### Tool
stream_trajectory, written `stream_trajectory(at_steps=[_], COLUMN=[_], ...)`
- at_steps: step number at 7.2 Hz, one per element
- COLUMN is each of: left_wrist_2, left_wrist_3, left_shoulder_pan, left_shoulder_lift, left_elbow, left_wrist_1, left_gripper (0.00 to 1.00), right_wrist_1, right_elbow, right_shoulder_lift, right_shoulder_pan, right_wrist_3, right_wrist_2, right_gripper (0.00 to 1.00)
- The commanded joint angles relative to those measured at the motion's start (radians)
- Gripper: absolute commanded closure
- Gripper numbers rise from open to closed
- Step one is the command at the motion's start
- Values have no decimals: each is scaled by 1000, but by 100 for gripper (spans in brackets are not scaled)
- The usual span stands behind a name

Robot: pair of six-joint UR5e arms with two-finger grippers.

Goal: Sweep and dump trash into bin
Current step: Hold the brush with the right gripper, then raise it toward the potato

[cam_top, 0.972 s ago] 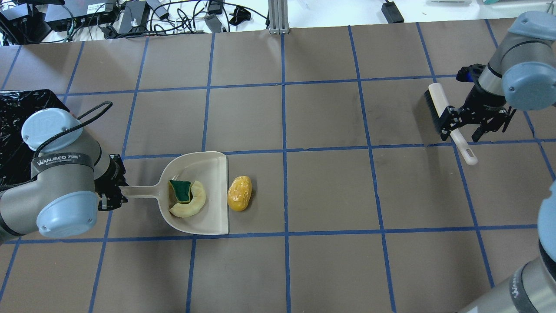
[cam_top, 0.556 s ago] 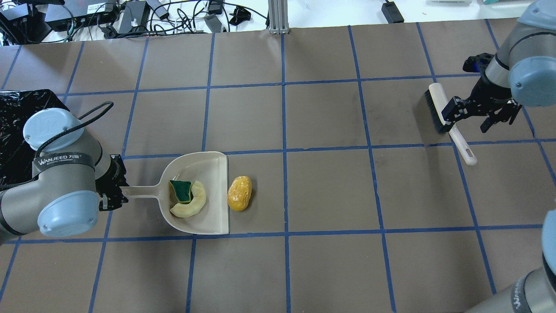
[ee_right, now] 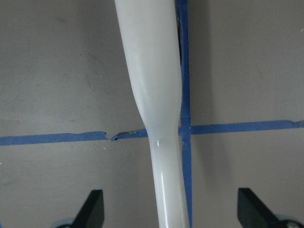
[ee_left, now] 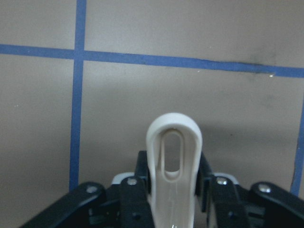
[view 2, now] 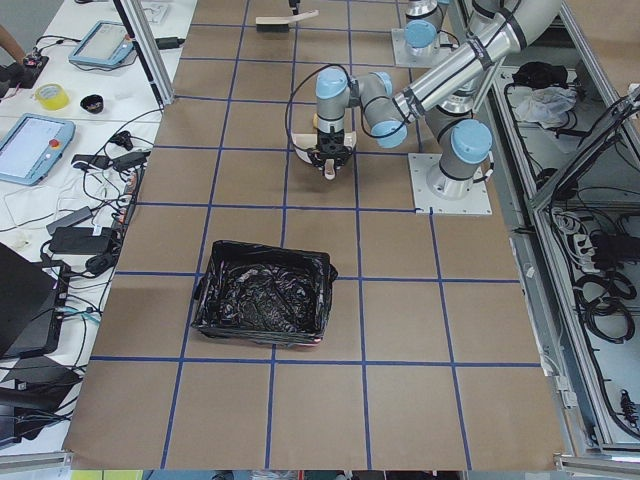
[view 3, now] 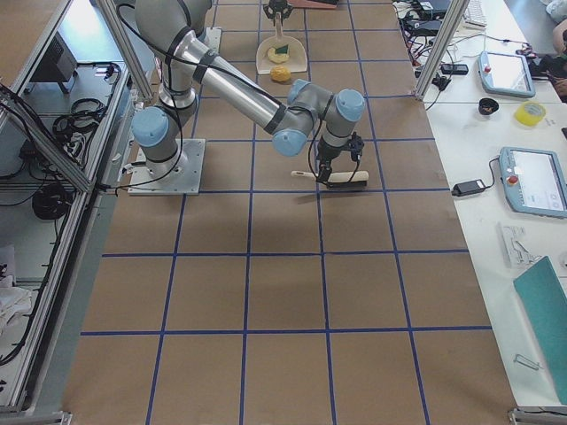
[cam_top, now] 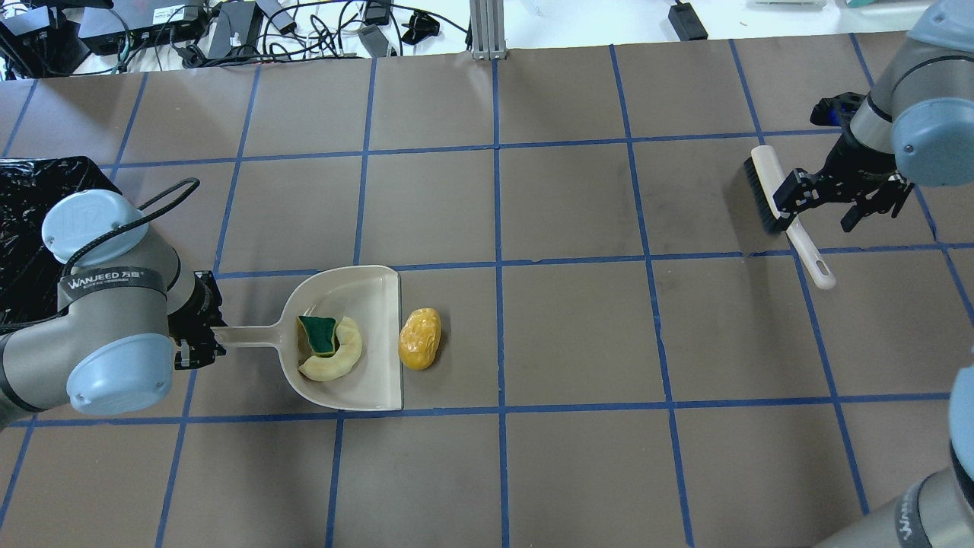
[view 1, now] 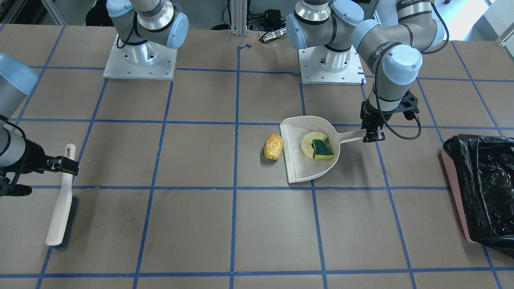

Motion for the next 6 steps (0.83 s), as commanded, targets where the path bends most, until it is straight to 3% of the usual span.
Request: stream_trajectory(at_steps=[1, 3, 4, 6], left_wrist_2=[2, 2, 2, 2], left_wrist_3=[-1, -1, -1, -2], left_shoulder_pan=[-2, -2, -2, -2], left_shoulder_lift=[1, -1, -2, 2], left_elbow=[0, 0, 0, 0], left_wrist_1=[0, 0, 0, 0], left_gripper=[100, 100, 100, 100], right_wrist_1=[10, -3, -3, -12], right_elbow=[19, 71, 77, 77], right_shoulder_lift=[3, -1, -1, 0], right_shoulder_pan=[2, 0, 0, 0], right_wrist_3=[-7, -10, -8, -8], right_wrist_2=[-5, -2, -4, -4], right_gripper=[0, 2, 8, 57])
